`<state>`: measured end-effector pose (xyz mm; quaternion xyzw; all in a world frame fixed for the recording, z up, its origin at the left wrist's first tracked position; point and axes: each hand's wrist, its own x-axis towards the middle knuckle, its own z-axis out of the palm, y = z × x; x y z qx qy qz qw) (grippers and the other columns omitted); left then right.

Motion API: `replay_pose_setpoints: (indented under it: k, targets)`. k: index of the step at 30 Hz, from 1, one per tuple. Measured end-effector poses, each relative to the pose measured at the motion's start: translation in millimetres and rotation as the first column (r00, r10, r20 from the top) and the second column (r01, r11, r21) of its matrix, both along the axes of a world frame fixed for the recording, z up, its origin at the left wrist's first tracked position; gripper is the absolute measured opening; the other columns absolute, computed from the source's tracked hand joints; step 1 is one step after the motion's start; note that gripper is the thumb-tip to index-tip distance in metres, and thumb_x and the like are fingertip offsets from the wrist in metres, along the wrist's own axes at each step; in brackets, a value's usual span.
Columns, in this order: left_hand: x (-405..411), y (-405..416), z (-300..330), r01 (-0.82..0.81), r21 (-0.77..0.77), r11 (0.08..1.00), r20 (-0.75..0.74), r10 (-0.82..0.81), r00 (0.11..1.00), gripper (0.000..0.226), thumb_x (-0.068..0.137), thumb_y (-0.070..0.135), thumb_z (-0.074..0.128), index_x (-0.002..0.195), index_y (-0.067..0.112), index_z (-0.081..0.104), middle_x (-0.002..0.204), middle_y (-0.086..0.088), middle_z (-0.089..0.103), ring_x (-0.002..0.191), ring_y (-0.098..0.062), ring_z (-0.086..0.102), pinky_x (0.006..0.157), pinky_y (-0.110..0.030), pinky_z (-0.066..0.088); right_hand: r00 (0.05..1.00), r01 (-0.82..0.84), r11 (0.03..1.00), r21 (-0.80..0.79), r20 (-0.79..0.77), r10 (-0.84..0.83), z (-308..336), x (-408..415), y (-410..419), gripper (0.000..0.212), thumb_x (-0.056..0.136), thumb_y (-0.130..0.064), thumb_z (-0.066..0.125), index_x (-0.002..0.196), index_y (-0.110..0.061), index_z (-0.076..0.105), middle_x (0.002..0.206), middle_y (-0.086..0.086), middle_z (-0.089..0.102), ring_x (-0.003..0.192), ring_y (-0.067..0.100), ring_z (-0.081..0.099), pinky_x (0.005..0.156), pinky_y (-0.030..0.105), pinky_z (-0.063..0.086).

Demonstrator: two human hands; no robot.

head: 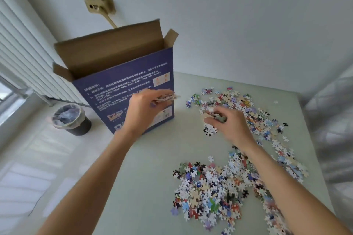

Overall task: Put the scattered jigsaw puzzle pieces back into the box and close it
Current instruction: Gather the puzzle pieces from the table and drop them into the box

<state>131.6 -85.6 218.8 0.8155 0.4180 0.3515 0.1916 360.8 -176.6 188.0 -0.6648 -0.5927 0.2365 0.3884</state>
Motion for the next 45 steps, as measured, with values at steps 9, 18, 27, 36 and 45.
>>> replay_pose_setpoints:
  k: [9,18,27,36,45]
  targets:
    - [-51.8,84.7,82.0,-0.239,0.181,0.954,0.016,0.24,0.971,0.023,0.082,0.022,0.069,0.105,0.022,0.071,0.096,0.001,0.072,0.086,-0.013,0.066,0.08,-0.025,0.051,0.988,-0.059,0.927,0.371,-0.113,0.107,98.3,-27.8,111.5,0.016,0.076,-0.019,0.075,0.087,-0.024,0.065,0.092,-0.005,0.07,0.085,0.011,0.067,0.077,0.023,0.054]
    - [-61.5,103.1,67.8,-0.344,0.042,0.938,-0.255,0.343,0.904,0.031,0.084,0.041,0.064,0.11,0.025,0.066,0.096,0.001,0.07,0.089,-0.021,0.064,0.077,-0.034,0.051,0.979,-0.197,0.79,0.581,0.077,0.187,122.6,-76.2,186.8,0.019,0.079,-0.022,0.072,0.089,-0.007,0.069,0.089,-0.007,0.068,0.08,0.002,0.063,0.072,0.016,0.051]
    - [-78.8,106.2,63.7,-0.288,-0.062,0.956,-0.185,0.272,0.944,0.013,0.082,0.033,0.068,0.094,0.031,0.072,0.084,0.008,0.071,0.074,-0.005,0.06,0.065,-0.022,0.045,0.807,-0.578,0.778,0.244,0.315,0.5,105.7,-102.8,216.1,0.015,0.081,-0.017,0.071,0.094,-0.01,0.07,0.088,-0.005,0.07,0.08,0.001,0.064,0.075,0.016,0.049]
    - [-82.7,94.9,64.7,-0.28,0.029,0.959,-0.198,0.281,0.939,0.024,0.087,0.027,0.059,0.109,0.032,0.067,0.092,0.012,0.07,0.085,-0.005,0.063,0.078,-0.031,0.054,0.73,-0.587,0.808,0.042,0.458,0.507,108.2,-111.6,222.6,0.015,0.09,-0.026,0.058,0.097,-0.019,0.07,0.094,-0.005,0.071,0.086,0.011,0.063,0.082,0.038,0.049]
    - [-82.2,86.6,56.9,-0.239,0.09,0.967,-0.243,0.254,0.936,0.022,0.086,0.032,0.063,0.107,0.031,0.067,0.084,0.014,0.069,0.075,-0.002,0.058,0.067,-0.024,0.052,0.746,-0.595,0.8,0.076,0.424,0.514,107.3,-116.8,215.7,0.02,0.087,-0.008,0.06,0.103,-0.015,0.07,0.1,-0.002,0.071,0.09,0.007,0.064,0.089,0.032,0.05]
